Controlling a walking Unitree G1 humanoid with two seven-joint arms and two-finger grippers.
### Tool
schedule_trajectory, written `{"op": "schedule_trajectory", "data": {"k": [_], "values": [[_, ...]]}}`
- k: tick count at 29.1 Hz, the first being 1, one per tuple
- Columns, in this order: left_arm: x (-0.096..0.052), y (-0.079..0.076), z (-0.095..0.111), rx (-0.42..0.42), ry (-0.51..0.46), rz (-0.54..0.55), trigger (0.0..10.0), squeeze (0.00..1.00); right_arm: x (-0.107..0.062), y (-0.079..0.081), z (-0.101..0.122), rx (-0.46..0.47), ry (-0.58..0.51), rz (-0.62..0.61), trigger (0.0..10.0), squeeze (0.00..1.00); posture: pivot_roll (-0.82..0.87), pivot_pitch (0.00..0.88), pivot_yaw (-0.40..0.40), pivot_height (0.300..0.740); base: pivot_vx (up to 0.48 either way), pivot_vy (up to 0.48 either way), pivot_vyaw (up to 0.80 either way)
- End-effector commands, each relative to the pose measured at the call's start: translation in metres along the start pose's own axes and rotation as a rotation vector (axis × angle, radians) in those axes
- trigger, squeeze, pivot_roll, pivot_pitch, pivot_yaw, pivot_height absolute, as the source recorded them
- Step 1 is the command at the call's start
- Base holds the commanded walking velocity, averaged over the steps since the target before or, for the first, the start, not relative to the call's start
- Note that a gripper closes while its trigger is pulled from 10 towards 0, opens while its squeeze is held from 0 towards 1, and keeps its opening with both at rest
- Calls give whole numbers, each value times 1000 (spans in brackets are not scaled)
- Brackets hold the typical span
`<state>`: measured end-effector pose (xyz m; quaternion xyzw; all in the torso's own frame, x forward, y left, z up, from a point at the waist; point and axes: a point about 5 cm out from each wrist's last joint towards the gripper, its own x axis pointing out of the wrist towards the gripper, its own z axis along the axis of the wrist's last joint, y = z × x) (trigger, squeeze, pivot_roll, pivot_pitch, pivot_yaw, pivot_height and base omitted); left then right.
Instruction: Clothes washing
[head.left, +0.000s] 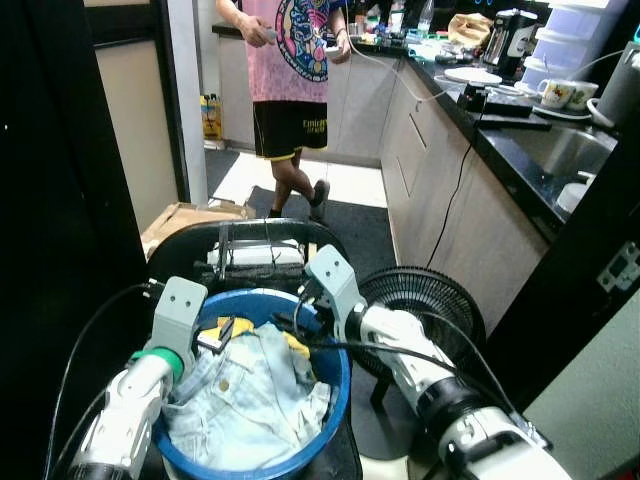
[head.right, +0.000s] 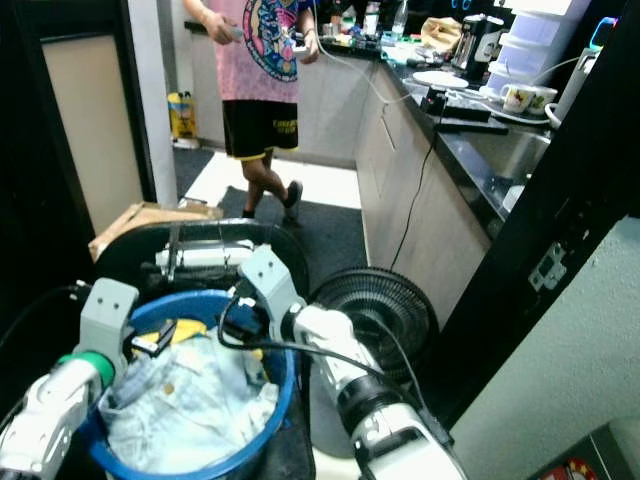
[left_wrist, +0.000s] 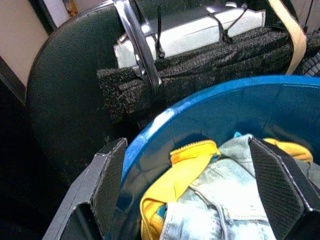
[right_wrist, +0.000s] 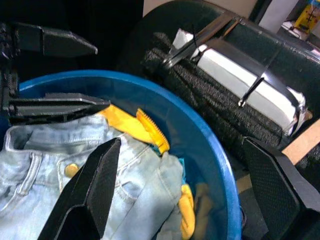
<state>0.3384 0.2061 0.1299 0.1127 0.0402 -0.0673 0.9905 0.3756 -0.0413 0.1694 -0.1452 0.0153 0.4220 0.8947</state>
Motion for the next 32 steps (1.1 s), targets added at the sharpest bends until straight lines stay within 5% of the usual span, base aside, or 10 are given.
{"op": "schedule_trajectory", "data": {"k": [1,11,24,32], "values": [[3,0,-4,29,33,-5,10000,0,0,-4,1,13,4,-17,10000,0,10,0,-81,740,0,0,0],[11,1,1,62,41,-22,10000,0,2,-5,3,-1,11,-13,10000,0,18,0,-106,740,0,0,0],[-3,-7,-2,47,13,-84,10000,0,-7,-10,-8,25,10,-54,10000,0,2,12,-67,740,0,0,0],[-4,-19,2,17,-36,-21,10000,0,-21,-31,20,60,-210,-120,10000,0,-12,76,-187,740,0,0,0]]}}
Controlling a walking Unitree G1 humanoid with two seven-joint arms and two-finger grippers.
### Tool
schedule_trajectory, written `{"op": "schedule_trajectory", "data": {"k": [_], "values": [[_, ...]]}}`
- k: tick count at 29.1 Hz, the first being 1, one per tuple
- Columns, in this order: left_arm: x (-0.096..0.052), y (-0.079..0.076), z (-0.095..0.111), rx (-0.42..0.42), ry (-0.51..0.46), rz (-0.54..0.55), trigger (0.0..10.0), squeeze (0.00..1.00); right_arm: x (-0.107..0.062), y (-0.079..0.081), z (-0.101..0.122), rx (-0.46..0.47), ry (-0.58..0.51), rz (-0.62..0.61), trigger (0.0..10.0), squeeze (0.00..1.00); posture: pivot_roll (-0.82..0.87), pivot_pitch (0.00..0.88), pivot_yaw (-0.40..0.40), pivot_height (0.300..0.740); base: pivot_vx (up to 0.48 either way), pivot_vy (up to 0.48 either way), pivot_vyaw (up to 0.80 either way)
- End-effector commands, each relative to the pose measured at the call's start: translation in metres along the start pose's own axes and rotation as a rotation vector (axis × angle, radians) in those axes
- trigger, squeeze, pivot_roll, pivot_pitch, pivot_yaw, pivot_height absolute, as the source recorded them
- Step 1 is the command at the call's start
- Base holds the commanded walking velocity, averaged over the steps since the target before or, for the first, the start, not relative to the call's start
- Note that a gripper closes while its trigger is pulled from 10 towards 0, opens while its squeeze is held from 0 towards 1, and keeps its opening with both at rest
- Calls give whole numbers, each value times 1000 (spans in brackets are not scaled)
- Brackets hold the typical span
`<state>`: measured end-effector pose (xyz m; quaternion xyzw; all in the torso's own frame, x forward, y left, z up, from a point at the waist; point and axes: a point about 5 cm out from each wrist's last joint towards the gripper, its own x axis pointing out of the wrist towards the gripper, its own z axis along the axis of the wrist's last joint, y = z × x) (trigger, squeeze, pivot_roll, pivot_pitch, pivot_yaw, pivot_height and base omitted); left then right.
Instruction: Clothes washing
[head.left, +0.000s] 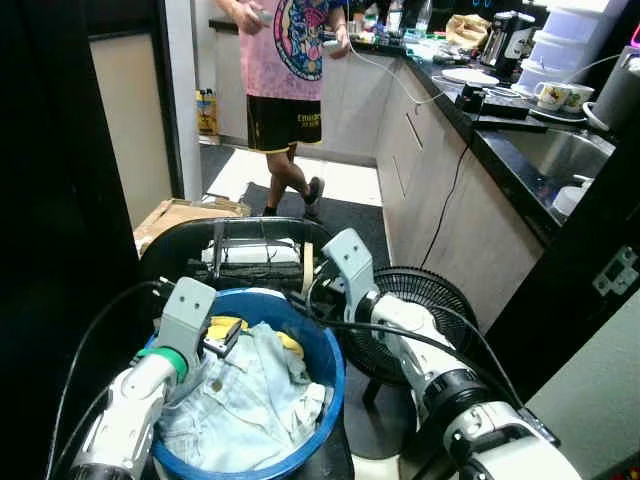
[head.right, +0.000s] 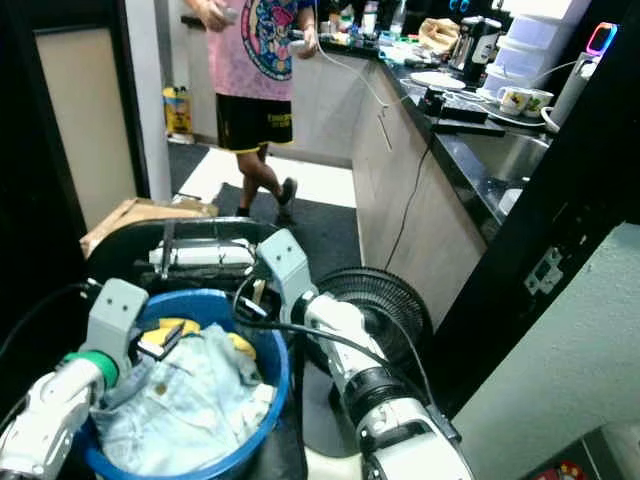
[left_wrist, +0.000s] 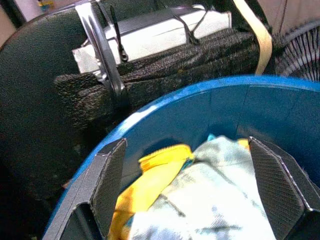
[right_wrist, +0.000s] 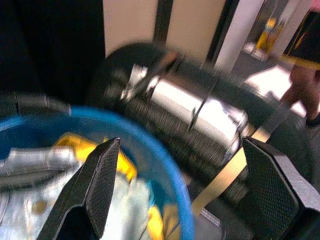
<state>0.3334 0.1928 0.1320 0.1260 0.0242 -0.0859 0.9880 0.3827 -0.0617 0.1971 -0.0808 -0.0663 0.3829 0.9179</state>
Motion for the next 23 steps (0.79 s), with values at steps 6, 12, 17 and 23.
{"op": "schedule_trajectory", "data": {"k": [6,12,17,23], "values": [[-3,-13,6,-44,-51,36,10000,0,-21,-29,9,26,-49,-48,10000,0,-38,104,-189,740,0,0,0],[-4,-14,6,-37,-45,18,10000,0,-33,-39,9,60,-78,-109,10000,0,-42,111,-130,740,0,0,0],[-2,-15,7,-18,-35,-21,10000,0,-39,-38,6,62,-95,-148,10000,0,-43,97,-26,740,0,0,0],[1,-15,4,18,-8,-60,10000,0,-37,-30,-1,52,-58,-144,10000,0,-49,64,74,740,0,0,0]]}}
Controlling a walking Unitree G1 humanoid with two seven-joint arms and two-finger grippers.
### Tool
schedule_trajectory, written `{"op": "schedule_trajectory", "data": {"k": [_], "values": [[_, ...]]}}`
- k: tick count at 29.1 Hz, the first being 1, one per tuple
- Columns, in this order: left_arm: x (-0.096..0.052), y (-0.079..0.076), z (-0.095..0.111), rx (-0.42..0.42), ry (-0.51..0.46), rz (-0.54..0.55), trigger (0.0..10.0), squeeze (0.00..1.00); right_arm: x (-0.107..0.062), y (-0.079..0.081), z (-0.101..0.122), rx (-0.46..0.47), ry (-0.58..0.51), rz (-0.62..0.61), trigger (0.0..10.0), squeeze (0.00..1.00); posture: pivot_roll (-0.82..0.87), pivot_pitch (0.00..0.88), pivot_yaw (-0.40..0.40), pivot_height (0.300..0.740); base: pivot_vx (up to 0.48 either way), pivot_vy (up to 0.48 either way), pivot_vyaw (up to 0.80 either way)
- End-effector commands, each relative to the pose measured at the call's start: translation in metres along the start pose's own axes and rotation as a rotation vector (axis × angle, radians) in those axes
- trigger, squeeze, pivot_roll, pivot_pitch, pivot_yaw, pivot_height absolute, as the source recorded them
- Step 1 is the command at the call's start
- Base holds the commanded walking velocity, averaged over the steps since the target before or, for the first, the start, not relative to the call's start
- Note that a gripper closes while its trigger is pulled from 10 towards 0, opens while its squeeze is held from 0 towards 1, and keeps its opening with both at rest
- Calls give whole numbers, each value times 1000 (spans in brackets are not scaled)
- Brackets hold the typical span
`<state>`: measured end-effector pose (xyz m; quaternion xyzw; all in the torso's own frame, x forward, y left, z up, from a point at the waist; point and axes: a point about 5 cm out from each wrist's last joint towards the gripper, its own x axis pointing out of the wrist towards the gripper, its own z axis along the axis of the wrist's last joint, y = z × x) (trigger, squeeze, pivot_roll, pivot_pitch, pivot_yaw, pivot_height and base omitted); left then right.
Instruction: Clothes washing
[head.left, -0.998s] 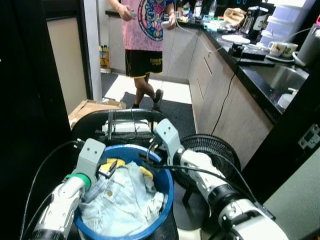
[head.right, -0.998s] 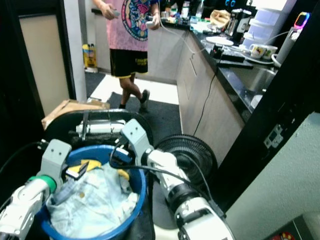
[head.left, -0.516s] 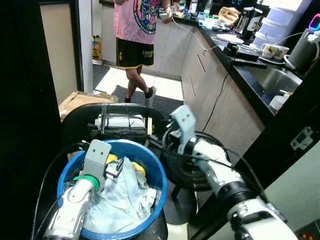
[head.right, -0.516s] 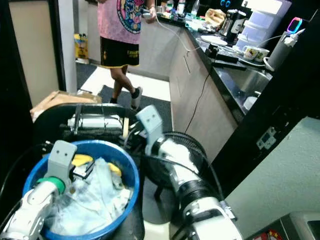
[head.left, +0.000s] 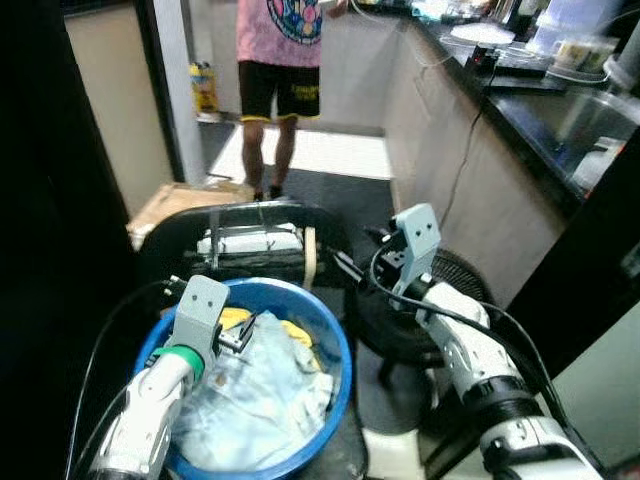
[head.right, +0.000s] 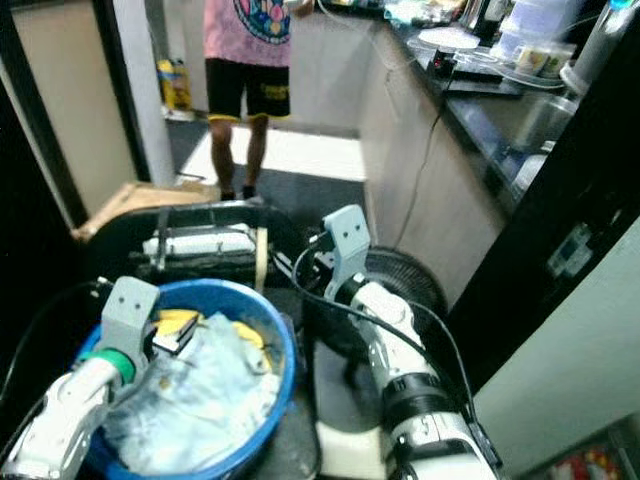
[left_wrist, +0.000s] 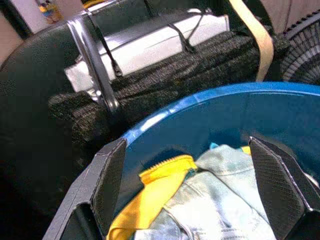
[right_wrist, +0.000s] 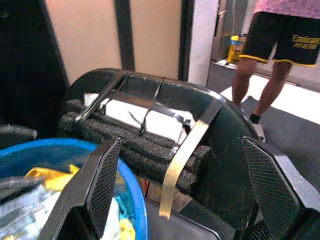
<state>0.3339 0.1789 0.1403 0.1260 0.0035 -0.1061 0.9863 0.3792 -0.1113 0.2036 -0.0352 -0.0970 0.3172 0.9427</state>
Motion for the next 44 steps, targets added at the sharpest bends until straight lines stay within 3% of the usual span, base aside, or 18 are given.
{"op": "schedule_trajectory", "data": {"k": [1,13,16,20,30,35,36,40,44], "values": [[0,-2,-9,28,48,-36,10000,0,0,7,-8,-18,53,13,10000,0,-53,50,102,740,0,0,0],[3,9,-10,43,71,-31,10000,0,8,24,-11,4,55,71,10000,0,-9,67,103,740,0,0,0],[-2,13,-15,13,87,4,10000,0,19,41,-6,22,21,147,10000,0,-11,79,103,740,0,0,0],[-3,13,-16,-42,75,32,10000,0,22,48,-3,21,16,182,10000,0,-18,73,101,740,0,0,0],[5,3,-11,-214,18,80,10000,0,14,41,-8,13,27,136,10000,0,-55,21,104,740,0,0,0],[7,1,-12,-221,10,83,10000,0,11,41,-11,21,41,110,10000,0,-84,28,74,740,0,0,0],[5,0,-14,-221,3,91,10000,0,10,42,-12,14,51,127,10000,0,-112,27,29,740,0,0,0],[0,-5,-22,-251,13,124,10000,0,7,41,-12,-17,77,171,10000,0,-133,30,-15,740,0,0,0],[-1,-6,-24,-258,19,130,10000,0,7,40,-12,-23,83,178,10000,0,-133,30,-15,740,0,0,0]]}}
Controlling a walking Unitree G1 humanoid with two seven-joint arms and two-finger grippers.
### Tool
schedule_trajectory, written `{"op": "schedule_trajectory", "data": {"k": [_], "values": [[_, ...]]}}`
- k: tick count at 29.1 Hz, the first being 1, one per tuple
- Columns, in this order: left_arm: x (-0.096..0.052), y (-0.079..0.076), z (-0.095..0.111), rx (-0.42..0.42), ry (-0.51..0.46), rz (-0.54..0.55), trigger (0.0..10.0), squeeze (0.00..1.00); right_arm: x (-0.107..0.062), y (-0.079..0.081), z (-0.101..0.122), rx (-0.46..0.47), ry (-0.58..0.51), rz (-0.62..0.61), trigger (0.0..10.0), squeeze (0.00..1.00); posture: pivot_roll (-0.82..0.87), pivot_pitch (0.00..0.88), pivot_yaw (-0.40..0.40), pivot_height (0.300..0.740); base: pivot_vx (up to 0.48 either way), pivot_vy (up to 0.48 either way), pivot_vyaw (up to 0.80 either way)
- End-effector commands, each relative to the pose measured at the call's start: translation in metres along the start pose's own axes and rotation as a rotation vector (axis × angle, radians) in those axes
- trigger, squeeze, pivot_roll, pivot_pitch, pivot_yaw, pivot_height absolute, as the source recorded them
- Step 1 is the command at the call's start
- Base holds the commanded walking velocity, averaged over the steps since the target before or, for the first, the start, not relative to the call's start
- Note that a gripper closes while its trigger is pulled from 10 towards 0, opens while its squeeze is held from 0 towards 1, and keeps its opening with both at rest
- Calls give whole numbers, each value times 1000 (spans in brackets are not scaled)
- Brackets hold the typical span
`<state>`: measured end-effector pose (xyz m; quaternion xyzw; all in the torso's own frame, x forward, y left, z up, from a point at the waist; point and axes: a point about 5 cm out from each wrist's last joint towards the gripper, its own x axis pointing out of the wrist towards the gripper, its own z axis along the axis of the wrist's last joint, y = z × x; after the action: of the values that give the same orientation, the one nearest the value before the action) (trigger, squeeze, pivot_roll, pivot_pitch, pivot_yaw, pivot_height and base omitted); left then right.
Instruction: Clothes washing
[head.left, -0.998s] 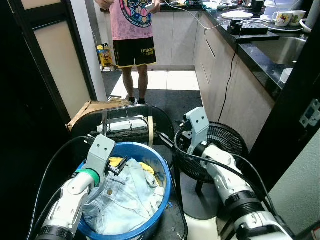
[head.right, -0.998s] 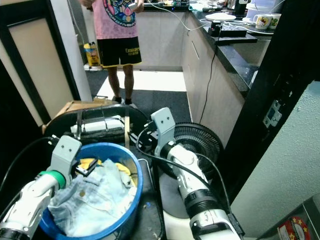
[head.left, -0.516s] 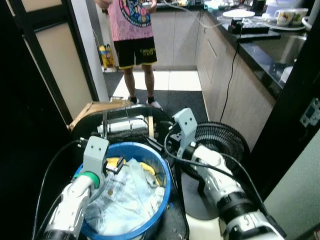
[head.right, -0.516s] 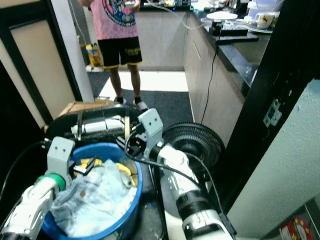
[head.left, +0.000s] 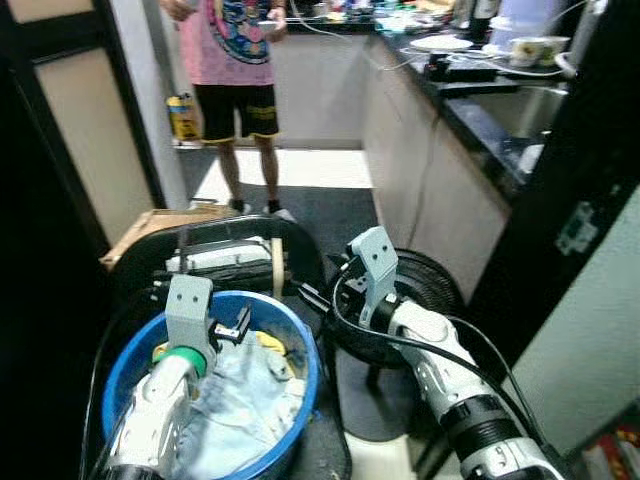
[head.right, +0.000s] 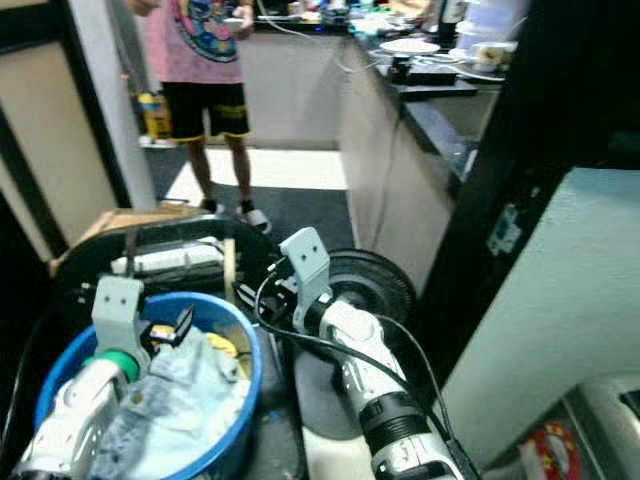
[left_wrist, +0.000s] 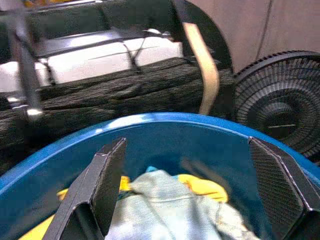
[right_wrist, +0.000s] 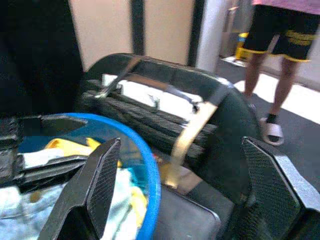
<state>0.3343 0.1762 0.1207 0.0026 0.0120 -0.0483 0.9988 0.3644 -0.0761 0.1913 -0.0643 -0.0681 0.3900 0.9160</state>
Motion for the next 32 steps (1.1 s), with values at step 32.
{"op": "schedule_trajectory", "data": {"k": [32], "values": [[-35,31,12,125,35,38,10000,0,-2,22,-34,194,-70,-133,10000,0,145,60,39,740,0,0,0]]}}
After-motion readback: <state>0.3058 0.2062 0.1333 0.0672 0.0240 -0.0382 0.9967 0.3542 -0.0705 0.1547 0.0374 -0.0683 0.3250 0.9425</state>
